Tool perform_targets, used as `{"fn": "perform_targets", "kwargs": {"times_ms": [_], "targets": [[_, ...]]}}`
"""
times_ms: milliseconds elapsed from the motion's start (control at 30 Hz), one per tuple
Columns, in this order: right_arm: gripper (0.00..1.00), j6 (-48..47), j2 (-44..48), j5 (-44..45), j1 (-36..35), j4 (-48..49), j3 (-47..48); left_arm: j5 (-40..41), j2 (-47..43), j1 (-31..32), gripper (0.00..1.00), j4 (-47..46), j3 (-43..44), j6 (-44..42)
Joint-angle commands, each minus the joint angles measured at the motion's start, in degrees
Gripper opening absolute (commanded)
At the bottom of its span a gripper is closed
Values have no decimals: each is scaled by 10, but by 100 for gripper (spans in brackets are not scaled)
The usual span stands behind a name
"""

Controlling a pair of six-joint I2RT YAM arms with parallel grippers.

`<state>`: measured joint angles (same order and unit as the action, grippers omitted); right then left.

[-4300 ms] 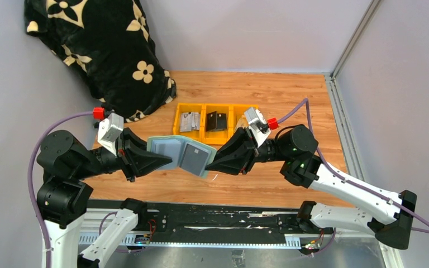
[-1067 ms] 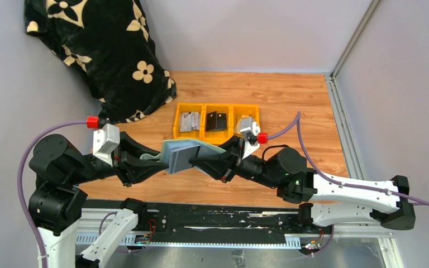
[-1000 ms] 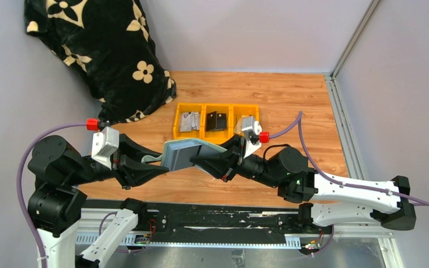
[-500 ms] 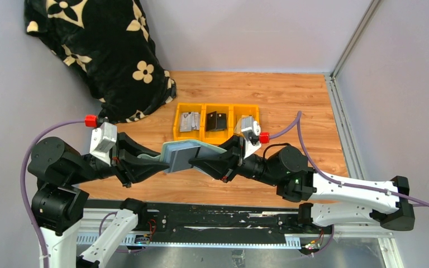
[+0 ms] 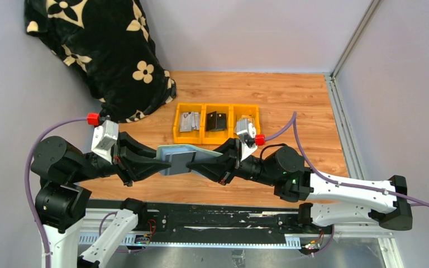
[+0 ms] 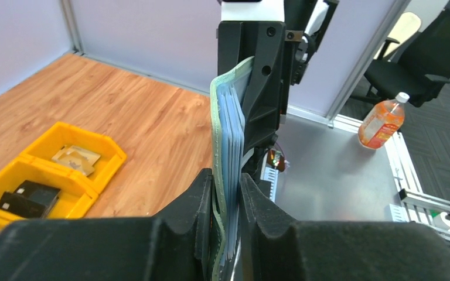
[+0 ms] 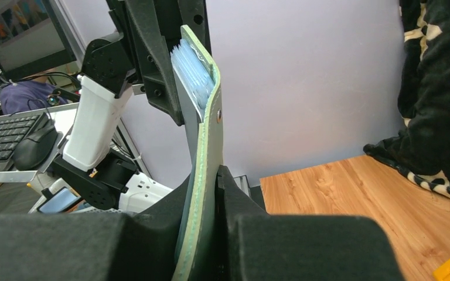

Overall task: Take the credit cards out of the card holder
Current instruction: Remove the credit card from the card holder.

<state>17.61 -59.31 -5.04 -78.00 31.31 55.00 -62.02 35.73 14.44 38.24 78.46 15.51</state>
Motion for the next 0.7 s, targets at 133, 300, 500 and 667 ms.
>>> {"fn": "perform_targets", "kwargs": {"times_ms": [133, 300, 500, 667], "targets": [[0, -4, 26, 3, 7, 37, -12, -65, -8, 4, 30, -80, 2, 84], [0, -1, 24, -2, 7, 38, -10, -51, -5, 4, 30, -90, 4, 96], [0, -1, 17, -32, 7, 41, -4, -19, -9, 4, 18, -94, -6, 96], [0, -5, 16, -63, 7, 52, -8, -16, -8, 4, 2, -103, -7, 102]]}}
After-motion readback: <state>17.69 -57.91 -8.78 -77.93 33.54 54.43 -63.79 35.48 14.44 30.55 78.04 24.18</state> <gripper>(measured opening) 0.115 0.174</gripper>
